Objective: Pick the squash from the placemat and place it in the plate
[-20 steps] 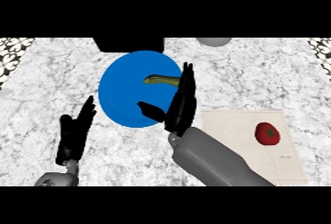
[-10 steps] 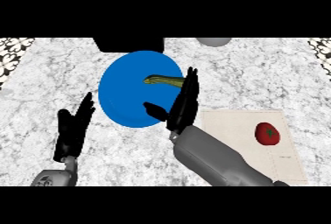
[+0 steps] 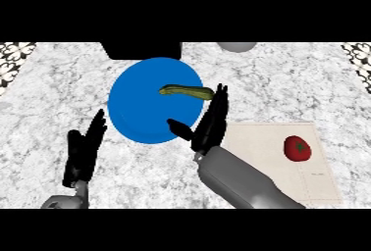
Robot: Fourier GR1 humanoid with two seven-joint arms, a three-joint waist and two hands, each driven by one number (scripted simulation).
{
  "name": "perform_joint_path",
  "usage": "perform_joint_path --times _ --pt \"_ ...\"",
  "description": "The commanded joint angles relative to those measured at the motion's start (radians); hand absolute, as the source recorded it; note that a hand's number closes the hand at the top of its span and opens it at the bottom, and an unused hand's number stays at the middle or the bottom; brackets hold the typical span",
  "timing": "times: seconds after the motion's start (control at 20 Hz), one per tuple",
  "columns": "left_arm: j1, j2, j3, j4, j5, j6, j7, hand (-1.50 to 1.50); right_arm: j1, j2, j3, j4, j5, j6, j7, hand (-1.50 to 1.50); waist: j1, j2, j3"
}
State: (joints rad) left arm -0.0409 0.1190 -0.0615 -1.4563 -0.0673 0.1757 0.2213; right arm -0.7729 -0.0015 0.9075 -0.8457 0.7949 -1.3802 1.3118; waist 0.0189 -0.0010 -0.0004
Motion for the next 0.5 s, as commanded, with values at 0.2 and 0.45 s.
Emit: perform_joint_path --times 0.2,0.45 --pt "-0.024 0.005 0.027 0.001 0.001 -0.007 0.031 0.00 0.135 0.001 -0.073 -0.105 0.163 0.014 0.043 -1.50 -0.019 -0.003 0.000" --pt "0.065 0.022 0.017 -0.082 -0.003 -0.026 0.022 0.00 0.221 0.001 -0.118 -0.170 0.311 0.070 0.117 -1.50 -0.016 -0.007 0.000"
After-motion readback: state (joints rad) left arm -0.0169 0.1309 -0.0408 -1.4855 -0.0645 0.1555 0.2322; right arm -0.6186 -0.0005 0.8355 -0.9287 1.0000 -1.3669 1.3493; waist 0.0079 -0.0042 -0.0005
